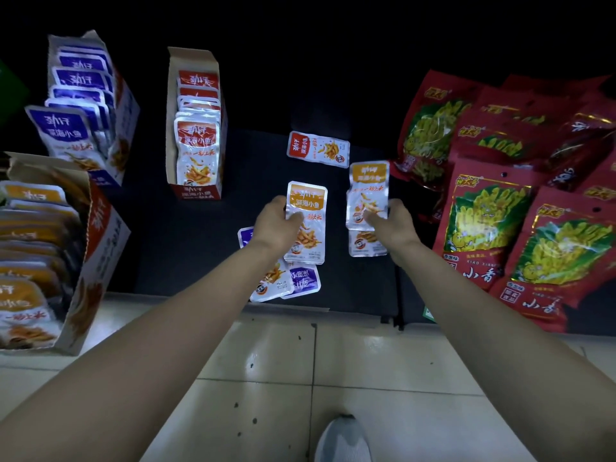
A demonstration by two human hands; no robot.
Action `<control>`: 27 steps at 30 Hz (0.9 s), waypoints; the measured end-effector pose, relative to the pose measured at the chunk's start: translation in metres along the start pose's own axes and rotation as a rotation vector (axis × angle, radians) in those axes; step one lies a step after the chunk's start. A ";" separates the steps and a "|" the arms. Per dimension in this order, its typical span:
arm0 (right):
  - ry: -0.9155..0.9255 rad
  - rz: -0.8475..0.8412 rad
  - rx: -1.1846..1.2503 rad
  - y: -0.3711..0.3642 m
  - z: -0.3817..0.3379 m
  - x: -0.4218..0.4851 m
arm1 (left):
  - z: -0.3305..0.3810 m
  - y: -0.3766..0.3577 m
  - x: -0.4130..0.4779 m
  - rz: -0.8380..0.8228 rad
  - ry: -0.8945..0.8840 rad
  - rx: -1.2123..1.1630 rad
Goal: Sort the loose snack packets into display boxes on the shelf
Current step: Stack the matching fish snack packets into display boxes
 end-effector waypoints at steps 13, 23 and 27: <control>0.235 -0.318 0.390 -0.028 -0.086 -0.087 | 0.050 0.017 -0.044 -0.013 0.016 -0.366; 0.272 -0.538 0.253 -0.042 -0.163 -0.152 | 0.099 0.103 -0.100 -0.067 -0.140 -0.032; 0.423 -0.583 0.438 -0.063 -0.197 -0.188 | 0.109 0.156 -0.135 0.055 -0.247 0.161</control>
Point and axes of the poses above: each hand's wrist, its own x-axis towards the middle knuckle, its own y-axis out of the back of the hand, z = x × y, the point moved 1 cm from there along x, towards the middle knuckle, and after that the axes turned 15 degrees about -x, right-handed, at the moved point
